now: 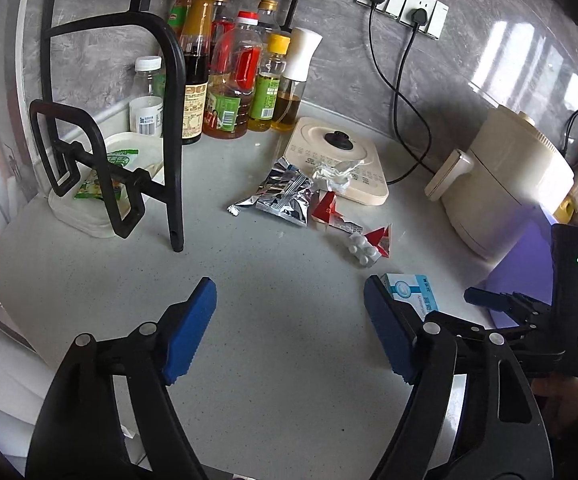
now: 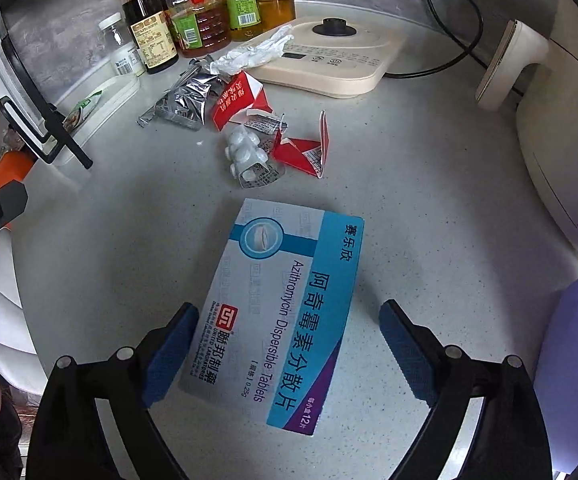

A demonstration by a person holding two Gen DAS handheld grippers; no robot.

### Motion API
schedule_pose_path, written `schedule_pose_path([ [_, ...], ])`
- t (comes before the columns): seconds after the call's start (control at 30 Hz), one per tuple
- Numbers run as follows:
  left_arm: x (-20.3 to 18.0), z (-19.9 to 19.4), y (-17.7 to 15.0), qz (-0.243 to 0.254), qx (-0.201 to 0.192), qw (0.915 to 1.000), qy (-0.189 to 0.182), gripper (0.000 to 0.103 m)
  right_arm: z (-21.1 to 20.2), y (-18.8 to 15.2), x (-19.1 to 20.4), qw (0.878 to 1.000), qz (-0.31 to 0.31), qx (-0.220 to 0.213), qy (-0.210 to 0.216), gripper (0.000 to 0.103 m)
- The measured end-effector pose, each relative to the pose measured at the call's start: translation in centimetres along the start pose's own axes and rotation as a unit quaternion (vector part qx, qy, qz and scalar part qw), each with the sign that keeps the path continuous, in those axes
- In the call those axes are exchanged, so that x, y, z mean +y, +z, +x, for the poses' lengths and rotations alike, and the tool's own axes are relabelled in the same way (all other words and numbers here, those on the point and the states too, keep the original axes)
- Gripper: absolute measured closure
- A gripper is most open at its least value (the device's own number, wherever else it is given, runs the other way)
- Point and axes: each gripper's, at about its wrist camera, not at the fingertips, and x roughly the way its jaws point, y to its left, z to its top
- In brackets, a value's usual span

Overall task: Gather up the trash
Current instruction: 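Grasp the blue-and-white medicine box with the right gripper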

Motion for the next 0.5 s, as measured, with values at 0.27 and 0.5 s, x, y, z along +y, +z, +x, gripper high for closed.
schedule_pose_path([
  [0.27,0.2,1.8,0.0,-0.015,0.016,0.9997,0.01,0.028,-0.9,1.3,-3.4,1.0,0.013,-0.024,-0.004,0.04],
  [0.5,-1.9,4.7,0.9,0.001,0.029,0.9994,-0.017,0.03,-1.2,2.8,-5.2,0.999,0.019,-0.043,-0.018,0.04],
])
